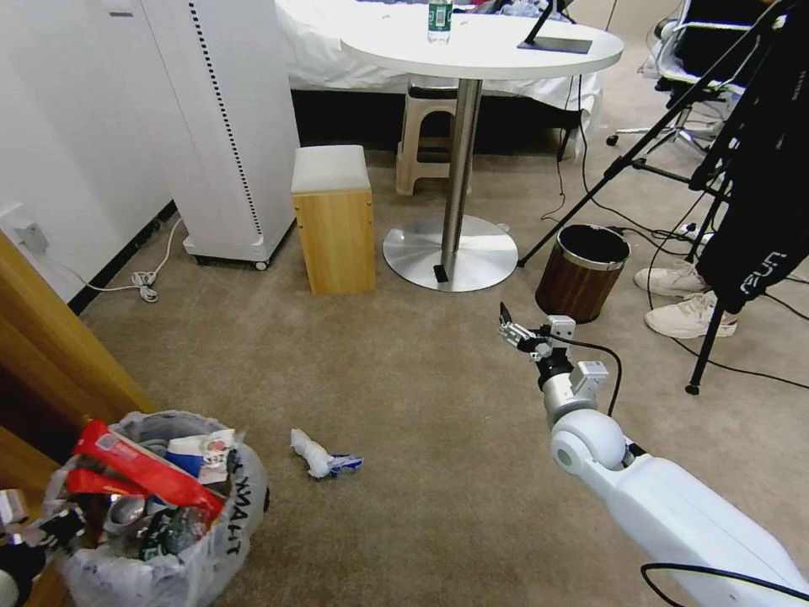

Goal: Pick up the trash bin and place the garbage on the floor into it.

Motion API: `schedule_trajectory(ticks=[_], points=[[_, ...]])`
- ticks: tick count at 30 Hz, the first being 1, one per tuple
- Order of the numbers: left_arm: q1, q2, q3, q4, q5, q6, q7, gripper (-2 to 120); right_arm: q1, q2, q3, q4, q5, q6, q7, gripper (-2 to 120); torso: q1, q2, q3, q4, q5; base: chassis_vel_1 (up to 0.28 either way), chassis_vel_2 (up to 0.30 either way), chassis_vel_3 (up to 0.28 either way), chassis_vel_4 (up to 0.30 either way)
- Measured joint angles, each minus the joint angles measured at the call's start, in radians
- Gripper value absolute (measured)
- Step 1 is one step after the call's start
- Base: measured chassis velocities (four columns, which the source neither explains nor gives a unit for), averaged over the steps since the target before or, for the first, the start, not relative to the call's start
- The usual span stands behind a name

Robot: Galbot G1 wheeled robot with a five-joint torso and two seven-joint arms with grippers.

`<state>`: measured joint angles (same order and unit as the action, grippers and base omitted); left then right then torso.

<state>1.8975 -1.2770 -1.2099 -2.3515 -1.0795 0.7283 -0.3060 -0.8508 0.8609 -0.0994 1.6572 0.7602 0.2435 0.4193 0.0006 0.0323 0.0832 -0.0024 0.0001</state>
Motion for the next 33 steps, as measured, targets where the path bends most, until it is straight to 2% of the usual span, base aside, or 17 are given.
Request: schedule_trajectory(ticks=[8, 33], points=[[0.034, 0.000, 0.061, -0.043, 0.058, -0.003, 0.017, 1, -0.011, -0.002, 0.011, -0.005, -0.003, 0.012, -0.013, 100, 0.000, 0.000, 0.000, 0.0001, -0.0001, 0.000, 0.000, 0.000, 0.000], [0.050, 0.019, 0.127, -0.060, 0.083, 0.000, 0.011, 1, -0.044, 0.003, 0.031, -0.011, -0.004, 0.025, -0.047, 100, 0.000, 0.000, 0.000, 0.0001, -0.0001, 0.000, 0.000, 0.000, 0.000]])
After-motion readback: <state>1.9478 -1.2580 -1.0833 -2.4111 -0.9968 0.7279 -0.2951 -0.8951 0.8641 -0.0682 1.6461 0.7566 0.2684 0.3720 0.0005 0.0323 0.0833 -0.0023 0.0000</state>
